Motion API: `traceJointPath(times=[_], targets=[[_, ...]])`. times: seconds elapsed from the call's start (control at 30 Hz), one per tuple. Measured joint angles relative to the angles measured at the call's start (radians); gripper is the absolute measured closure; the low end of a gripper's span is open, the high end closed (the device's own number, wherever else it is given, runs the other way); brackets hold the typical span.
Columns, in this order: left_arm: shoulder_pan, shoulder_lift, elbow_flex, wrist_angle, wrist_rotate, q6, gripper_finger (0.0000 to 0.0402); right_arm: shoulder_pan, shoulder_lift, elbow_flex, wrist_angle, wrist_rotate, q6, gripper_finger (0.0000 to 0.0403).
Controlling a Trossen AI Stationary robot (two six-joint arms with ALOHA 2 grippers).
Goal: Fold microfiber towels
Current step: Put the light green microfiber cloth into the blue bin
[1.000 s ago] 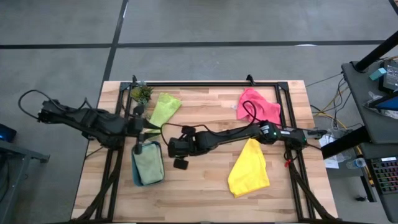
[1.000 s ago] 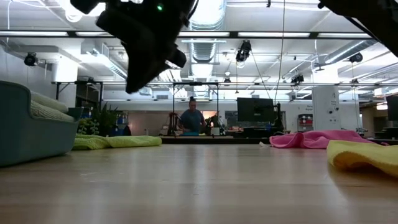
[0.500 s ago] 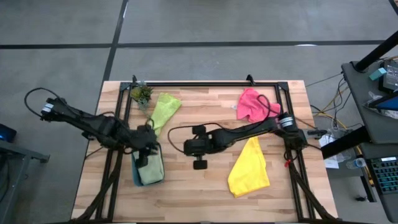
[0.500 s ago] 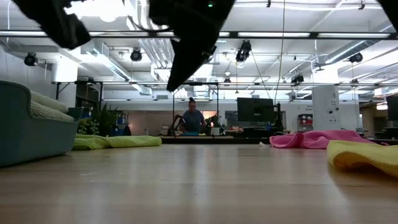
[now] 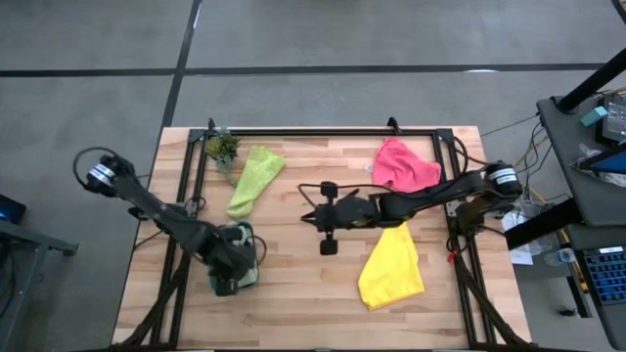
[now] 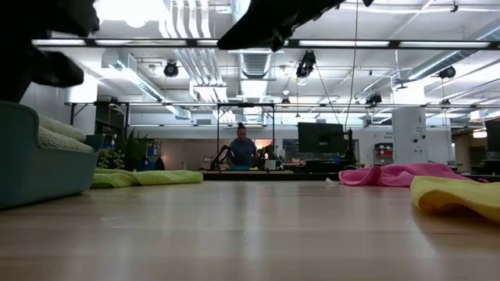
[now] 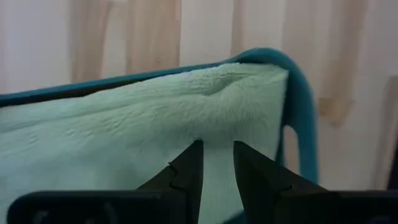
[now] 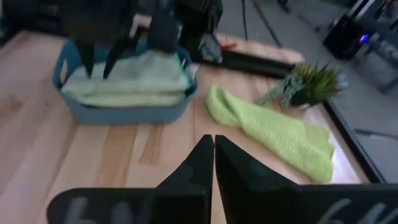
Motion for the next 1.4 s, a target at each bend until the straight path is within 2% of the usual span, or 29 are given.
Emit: traceJointPath(times=[0.13, 0.3, 0.47, 0.63, 0.73, 0.83, 0.93, 1.1, 1.3, 1.4], targets=[[-0.001, 0.098, 0.031, 0.027, -0.003, 0.002, 0.0327, -0.003, -0.022, -0.057, 0.066, 0.0, -0.006, 0.0394], [-0.001, 0.147, 0.048, 0.043, -0.013, 0.005, 0.0327, -0.003, -0.023, -0.088, 0.07, 0.0, 0.02, 0.0394], [0.001, 0.121, 0.047, 0.047, -0.015, 0.051, 0.0327, -0.003, -0.022, -0.104, 0.069, 0.0, 0.073, 0.0394], [0.001, 0.052, 0.088, -0.12, -0.025, 0.064, 0.0327, -0.003, -0.022, -0.095, 0.071, 0.0, 0.099, 0.0394], [0.001, 0.008, 0.084, -0.206, -0.096, 0.066, 0.0327, -0.003, -0.022, -0.091, 0.082, 0.0, 0.1, 0.0394], [0.001, -0.029, 0.044, -0.23, -0.255, 0.077, 0.0327, -0.003, -0.022, -0.092, 0.101, 0.0, 0.107, 0.0394], [0.007, -0.048, 0.001, -0.223, -0.346, 0.104, 0.0327, -0.003, -0.022, -0.092, 0.101, 0.0, 0.116, 0.0394], [0.024, -0.047, -0.063, -0.16, -0.364, 0.112, 0.0327, -0.003, -0.021, -0.092, 0.108, 0.0, 0.13, 0.0394], [0.03, -0.027, -0.121, -0.001, -0.368, 0.177, 0.0327, -0.003, -0.021, -0.092, 0.117, 0.001, 0.134, 0.0394], [0.032, -0.023, -0.124, 0.003, -0.384, 0.188, 0.0327, -0.003, -0.021, -0.092, 0.117, 0.004, 0.134, 0.0394]])
